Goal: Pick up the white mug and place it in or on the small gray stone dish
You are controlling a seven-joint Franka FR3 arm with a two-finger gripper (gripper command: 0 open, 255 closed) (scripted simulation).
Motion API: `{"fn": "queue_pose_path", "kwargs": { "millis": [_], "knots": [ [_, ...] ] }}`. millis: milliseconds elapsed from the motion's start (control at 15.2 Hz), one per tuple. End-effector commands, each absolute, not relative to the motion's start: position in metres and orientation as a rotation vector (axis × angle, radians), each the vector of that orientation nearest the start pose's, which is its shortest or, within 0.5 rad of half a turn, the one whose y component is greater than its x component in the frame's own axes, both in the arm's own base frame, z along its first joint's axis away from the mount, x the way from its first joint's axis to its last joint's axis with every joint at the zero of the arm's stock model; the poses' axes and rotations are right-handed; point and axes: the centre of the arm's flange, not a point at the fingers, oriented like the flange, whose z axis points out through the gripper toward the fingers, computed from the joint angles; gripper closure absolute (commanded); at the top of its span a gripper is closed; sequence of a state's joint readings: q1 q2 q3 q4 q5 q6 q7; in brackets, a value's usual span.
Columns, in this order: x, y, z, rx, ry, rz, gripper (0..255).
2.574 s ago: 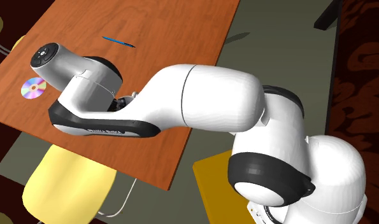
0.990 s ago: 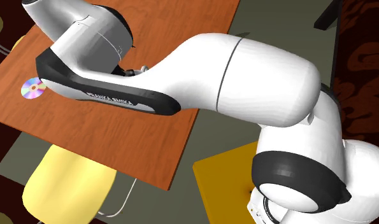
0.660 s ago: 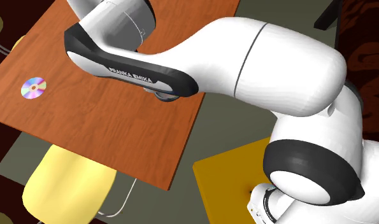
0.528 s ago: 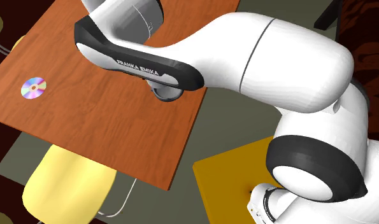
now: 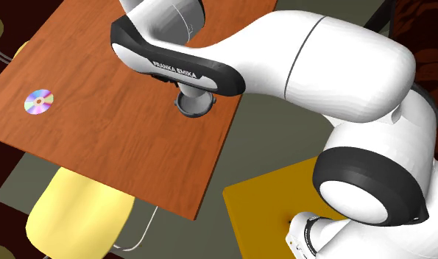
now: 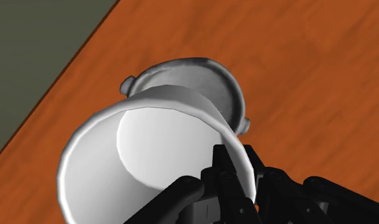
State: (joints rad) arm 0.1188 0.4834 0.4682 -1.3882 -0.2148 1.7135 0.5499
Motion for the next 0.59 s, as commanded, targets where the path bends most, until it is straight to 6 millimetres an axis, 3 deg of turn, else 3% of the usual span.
{"fn": "queue_pose_path", "kwargs": {
  "millis": [0, 528],
  "knots": [
    [0.603, 0.31, 0.436, -3.192, -0.071, 0.146, 255],
    [0.603, 0.31, 0.394, -3.192, -0.071, 0.146, 255]
  ]
}}
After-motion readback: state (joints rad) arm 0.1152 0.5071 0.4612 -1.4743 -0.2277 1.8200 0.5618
